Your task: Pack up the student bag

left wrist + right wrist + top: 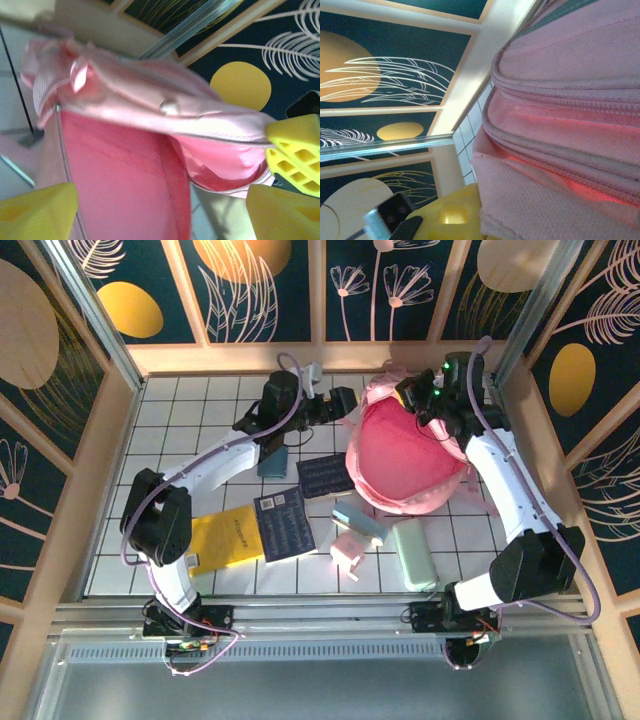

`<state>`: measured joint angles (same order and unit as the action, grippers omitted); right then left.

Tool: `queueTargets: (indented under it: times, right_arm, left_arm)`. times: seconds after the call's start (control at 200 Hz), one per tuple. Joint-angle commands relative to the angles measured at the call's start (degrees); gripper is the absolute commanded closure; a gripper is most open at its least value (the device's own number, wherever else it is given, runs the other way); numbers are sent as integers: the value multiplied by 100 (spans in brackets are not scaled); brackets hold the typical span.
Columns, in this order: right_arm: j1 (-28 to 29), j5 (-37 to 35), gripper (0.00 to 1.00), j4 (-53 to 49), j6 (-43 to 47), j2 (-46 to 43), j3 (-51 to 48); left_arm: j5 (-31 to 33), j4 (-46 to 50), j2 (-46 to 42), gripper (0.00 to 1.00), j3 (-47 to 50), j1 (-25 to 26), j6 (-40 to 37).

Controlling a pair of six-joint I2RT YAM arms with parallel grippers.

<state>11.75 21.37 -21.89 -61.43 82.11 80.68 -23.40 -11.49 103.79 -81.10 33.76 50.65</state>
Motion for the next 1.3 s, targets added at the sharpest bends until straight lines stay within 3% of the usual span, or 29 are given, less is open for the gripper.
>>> queueTargets:
  times: [0.0,0.185,0.375,0.601,0.761,0.841,0.891,0.971,1.036,1.081,1.156,1.291]
  right_arm:
    - [62,248,100,806,-185,-64,-30]
    - [106,335,100,910,-254,-103,-194]
    - [221,319,100,1169,-376,-201,-464]
    - [302,364,100,1203,-340,-298,-630]
    - [352,470,100,1187,-99,-438,-745]
    - [380,568,100,1168,147,-549,-773]
    - [385,569,100,1011,332,-610,-729]
    - [403,819,80,919,817,-747,-628]
    - [565,859,57,549,1415,-854,-372]
    - [691,743,50,80,1871,-895,-49]
    - [877,433,48,-916,2600,-816,652]
    - [1169,-1180,47,-2938,3774,-249,2081]
  left_arm:
    - [-378,-491,103,11,34,32,1684]
    - [-505,-1828,239,9,318,121,3715]
    - [-433,-2142,712,12,-130,295,4641]
    - [-336,-2185,1455,13,-868,356,4872]
    - [-186,-1521,1849,15,-1639,330,4613]
    - [-115,-1545,2009,28,-1854,298,4640]
    - [-88,-1591,2097,48,-1966,265,4638]
    - [-101,-1673,2238,84,-2167,204,4629]
    - [-170,-1586,2347,99,-2415,165,4580]
    - [-199,-1483,2394,100,-2587,141,4502]
    - [-198,-1249,2427,100,-2789,112,4367]
    - [-237,-1141,2463,100,-2945,54,4269]
